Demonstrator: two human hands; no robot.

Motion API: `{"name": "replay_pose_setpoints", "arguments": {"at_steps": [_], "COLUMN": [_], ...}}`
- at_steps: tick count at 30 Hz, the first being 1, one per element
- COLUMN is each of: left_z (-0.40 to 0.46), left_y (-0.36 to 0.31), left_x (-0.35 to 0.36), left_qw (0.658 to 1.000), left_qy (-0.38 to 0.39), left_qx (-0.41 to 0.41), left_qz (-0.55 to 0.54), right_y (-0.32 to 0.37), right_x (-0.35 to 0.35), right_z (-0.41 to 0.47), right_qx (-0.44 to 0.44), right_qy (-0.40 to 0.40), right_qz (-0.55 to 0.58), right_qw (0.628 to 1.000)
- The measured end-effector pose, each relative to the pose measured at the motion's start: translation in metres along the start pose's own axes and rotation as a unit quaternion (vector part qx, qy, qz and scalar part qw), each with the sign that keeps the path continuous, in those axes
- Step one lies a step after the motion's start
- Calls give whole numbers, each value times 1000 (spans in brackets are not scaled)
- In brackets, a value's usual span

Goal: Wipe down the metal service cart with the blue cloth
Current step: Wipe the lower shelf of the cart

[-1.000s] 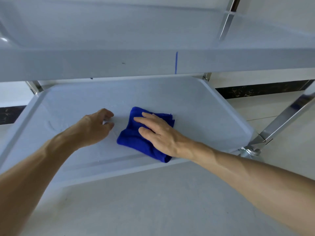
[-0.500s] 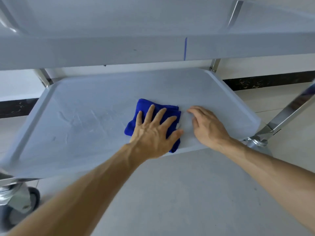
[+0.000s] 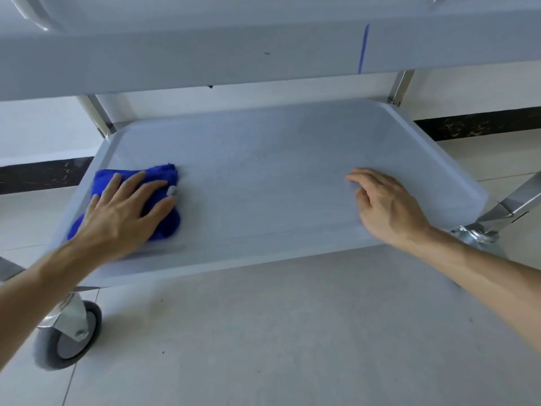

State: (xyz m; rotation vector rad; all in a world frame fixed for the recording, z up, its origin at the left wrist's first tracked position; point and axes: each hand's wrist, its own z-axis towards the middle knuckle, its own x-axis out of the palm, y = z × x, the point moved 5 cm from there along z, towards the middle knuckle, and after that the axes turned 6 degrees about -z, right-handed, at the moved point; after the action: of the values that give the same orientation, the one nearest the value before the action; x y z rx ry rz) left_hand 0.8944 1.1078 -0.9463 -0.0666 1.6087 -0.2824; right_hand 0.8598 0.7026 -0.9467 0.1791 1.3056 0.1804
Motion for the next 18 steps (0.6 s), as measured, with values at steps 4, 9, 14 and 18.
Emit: {"name": "replay_pose_setpoints", "arguments": {"at_steps": [4,9,14,18], "left_z": [30,2,-49,-45], "left_y": [-57,-172,-149,-76], "left_x": [17,43,34,6], "left_qw": [999,990,966,982], "left_qy": [-9,10,51,40], "left_qx": [-31,132,253,180], "left_qz": [-30,-56,-29,-41], "right_y": [2,2,1,4], "right_x": [0,0,0,3], "right_z": [0,0,1,21], "right_qx": [13,9,2,31], "right_qy": [4,10,30,82], "right_qz": [-5,-5,-4,-4], "right_qw": [1000,1000,1000,996]}}
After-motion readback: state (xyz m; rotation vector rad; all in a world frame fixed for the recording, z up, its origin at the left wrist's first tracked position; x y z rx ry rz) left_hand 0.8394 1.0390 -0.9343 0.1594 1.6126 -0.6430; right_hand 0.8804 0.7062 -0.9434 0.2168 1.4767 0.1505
